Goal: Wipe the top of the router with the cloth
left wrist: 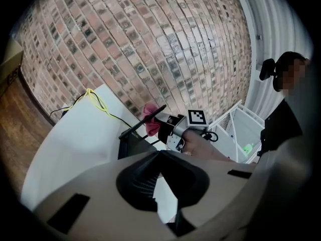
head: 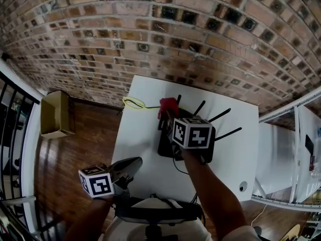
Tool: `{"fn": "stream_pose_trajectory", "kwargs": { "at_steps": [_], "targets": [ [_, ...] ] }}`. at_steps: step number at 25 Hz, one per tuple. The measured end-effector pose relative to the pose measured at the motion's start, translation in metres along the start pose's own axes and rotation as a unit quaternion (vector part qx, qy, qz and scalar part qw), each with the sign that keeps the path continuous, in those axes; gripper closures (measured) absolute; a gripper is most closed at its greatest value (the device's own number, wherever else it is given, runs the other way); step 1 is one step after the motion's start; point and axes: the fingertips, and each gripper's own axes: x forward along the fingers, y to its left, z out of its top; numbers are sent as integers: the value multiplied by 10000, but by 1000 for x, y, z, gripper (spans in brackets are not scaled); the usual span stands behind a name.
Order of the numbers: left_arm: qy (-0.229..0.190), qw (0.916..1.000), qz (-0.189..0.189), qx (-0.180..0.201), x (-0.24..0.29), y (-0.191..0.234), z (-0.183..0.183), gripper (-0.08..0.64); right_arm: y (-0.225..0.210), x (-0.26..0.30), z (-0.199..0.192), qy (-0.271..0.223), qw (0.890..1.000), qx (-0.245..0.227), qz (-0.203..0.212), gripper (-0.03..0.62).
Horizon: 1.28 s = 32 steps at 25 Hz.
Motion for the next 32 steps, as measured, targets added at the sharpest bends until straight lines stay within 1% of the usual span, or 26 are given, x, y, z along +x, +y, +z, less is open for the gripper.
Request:
{"fn": "stream_pose_trajectory", "kwargs": {
  "at_steps": [8,15,18,21,24,26,28,32],
  "targets": [
    [91,9999,-57,-56,2,1,3,537,-17,19,-39,451,9984,283,-196,449],
    [224,9997,-60,127,2,3,12,537,-30,34,-63,788,9950,497,-352,449],
    [180,9997,-153,44,1,6,14,537,-37,39,-78,962,9929,542,-445,449],
    [165,9998,-134,13,-1,8,16,537,-40,42,-86,1018,9921,559,-464,449],
    [236,9994,-243,34,3,7,17,537,-38,39,-80,959,9932,497,-435,449],
    [371,9990,-224,99,5,11,13,537,-33,30,-72,791,9952,479,-330,450],
    [493,9984,-256,113,9,10,11,537,-26,15,-61,546,9975,415,-196,449],
    [605,9971,-454,122,20,2,11,537,-12,-23,-27,-63,9998,193,31,449]
  ]
}}
